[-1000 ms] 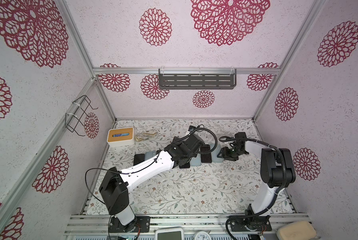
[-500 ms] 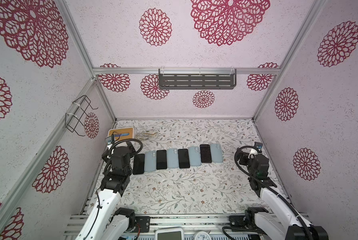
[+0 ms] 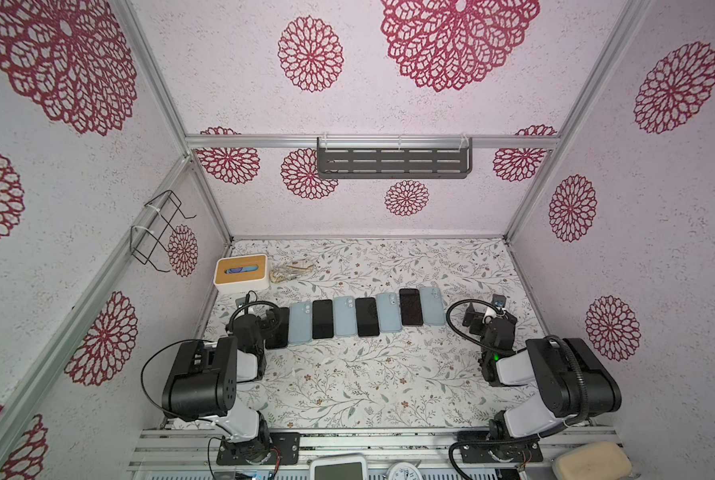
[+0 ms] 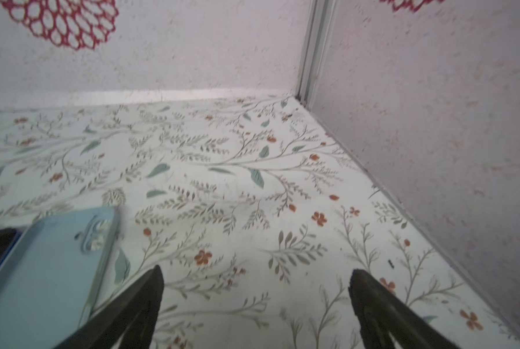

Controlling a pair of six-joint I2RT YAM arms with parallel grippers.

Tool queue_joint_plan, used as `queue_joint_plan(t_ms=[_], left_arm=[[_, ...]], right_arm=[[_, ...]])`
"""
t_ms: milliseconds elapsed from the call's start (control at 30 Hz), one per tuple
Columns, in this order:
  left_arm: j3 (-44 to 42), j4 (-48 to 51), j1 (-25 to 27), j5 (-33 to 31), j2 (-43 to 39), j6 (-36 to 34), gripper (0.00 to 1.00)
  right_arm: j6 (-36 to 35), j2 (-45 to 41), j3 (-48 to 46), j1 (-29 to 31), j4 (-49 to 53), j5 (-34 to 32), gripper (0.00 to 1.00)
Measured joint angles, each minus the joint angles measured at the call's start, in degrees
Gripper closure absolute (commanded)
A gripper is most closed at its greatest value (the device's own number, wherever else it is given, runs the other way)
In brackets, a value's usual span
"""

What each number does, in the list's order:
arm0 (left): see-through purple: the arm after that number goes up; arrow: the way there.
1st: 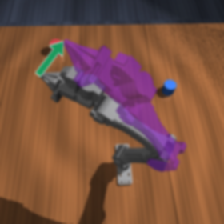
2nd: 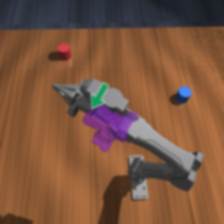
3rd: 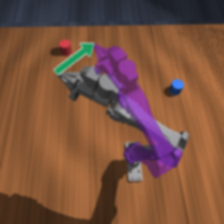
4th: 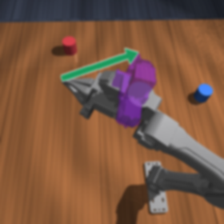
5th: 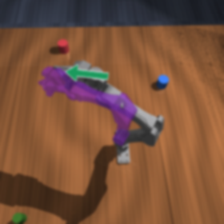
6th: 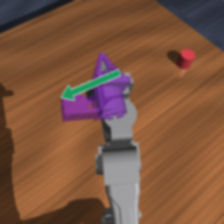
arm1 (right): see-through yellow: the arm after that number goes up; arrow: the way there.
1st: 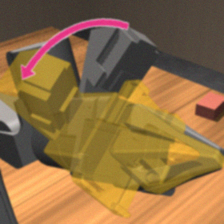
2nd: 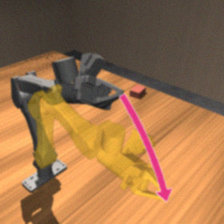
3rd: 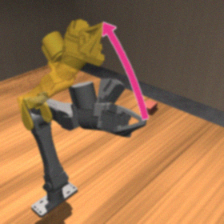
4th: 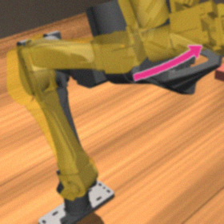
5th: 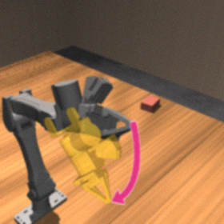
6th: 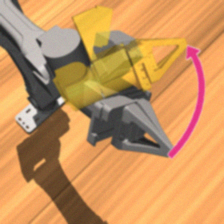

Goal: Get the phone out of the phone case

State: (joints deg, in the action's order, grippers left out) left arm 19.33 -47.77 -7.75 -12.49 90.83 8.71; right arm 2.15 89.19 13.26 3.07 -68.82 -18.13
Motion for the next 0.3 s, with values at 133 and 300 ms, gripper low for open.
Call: queue_joint_plan(t_ms=[133, 300], left_arm=[[5.5, -4.0, -0.8, 2.4, -2.1, 0.2, 0.03], [4.3, -4.2, -1.0, 3.7, -2.2, 0.3, 0.03]], right_arm=[[0.4, -0.7, 0.1, 0.2, -0.3, -3.2, 0.01], [0.4, -0.7, 0.1, 0.3, -0.2, -4.7, 0.01]])
